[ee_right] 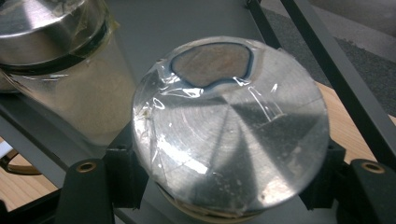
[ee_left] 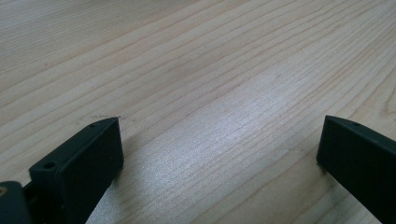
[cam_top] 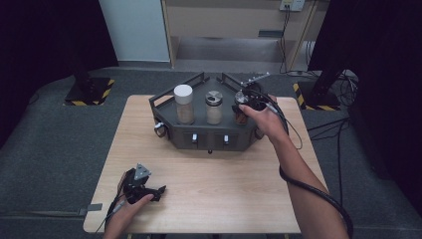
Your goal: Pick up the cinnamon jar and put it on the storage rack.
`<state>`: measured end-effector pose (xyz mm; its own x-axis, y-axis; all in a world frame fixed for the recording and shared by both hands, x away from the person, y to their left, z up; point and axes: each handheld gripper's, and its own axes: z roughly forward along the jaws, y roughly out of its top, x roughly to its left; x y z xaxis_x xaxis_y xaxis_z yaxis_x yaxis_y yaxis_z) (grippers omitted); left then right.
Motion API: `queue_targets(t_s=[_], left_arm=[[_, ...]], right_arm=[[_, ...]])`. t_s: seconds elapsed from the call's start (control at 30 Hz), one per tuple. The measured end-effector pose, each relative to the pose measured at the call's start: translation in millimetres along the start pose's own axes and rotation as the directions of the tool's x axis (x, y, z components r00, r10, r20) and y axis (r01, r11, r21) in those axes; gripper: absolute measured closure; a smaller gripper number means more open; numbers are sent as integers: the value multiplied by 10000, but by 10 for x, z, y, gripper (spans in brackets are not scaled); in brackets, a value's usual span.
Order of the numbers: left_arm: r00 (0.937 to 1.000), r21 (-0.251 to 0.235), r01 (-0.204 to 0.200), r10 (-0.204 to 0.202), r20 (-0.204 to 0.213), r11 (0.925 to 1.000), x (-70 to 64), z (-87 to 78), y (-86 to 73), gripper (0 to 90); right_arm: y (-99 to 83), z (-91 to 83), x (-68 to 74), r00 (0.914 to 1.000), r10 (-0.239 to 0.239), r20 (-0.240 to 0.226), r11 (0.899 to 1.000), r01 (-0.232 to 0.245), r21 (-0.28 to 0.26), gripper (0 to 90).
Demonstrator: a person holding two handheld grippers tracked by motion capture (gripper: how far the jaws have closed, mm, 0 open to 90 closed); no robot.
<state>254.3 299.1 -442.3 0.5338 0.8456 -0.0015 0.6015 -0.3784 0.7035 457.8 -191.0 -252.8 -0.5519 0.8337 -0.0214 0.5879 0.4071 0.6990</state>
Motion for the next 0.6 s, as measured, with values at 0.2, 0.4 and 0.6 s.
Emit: queue_targets(t_s=[0.2,0.4,0.6], left_arm=[[10000,8,-19,19,2,10000,2,0,1,0],[10000,-10,3,-3,4,10000,0,1,-2,0],[10000,-20,13,-13,2,10000,-1,1,-3,0]], right_arm=[[-22,6,-20,9999,103,-43,9999,-103,-41,317],[-61,6,-47,9995,310,-95,9994,-311,-149,316],[-98,4,-64,9994,313,-153,9992,-317,-263,316]])
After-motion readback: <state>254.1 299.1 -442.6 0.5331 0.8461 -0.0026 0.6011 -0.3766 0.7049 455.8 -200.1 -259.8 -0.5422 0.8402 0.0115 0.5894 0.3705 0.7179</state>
